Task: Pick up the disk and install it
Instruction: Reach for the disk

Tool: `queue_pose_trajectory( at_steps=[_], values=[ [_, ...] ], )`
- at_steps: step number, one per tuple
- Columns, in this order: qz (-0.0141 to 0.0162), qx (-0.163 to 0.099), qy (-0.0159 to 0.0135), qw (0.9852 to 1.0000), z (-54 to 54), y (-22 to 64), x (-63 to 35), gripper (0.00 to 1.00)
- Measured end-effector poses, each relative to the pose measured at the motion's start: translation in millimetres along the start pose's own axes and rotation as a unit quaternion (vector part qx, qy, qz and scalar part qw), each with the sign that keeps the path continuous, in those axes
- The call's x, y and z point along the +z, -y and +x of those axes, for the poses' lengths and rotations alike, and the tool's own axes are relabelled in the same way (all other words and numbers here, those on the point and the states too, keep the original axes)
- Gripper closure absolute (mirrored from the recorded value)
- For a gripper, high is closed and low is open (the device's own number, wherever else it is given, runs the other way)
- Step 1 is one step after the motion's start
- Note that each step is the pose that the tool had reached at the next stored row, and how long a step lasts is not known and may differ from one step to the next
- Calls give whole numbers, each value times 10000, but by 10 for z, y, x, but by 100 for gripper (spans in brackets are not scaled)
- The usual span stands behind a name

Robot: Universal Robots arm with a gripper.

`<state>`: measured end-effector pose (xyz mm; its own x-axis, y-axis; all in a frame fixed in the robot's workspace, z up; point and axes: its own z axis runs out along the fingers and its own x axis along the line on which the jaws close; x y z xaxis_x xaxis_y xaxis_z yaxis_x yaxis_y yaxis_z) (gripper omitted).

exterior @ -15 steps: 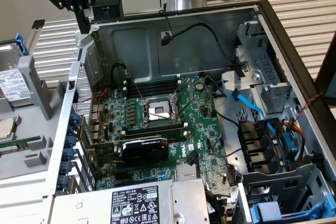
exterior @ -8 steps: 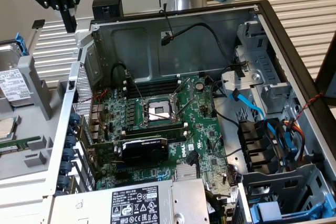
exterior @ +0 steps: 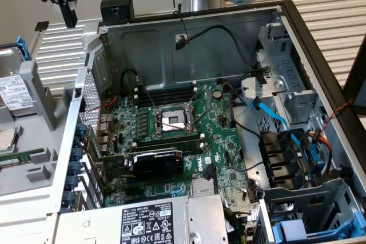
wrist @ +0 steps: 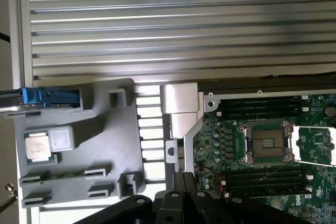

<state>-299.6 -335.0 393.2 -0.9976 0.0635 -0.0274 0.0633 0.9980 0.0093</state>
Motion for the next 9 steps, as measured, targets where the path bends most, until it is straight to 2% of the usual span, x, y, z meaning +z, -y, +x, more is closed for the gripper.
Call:
queue_pose_trajectory(
  at_steps=[9],
  values=[
    [0,-11,0,10000,371,-1,-10,89]
  ],
)
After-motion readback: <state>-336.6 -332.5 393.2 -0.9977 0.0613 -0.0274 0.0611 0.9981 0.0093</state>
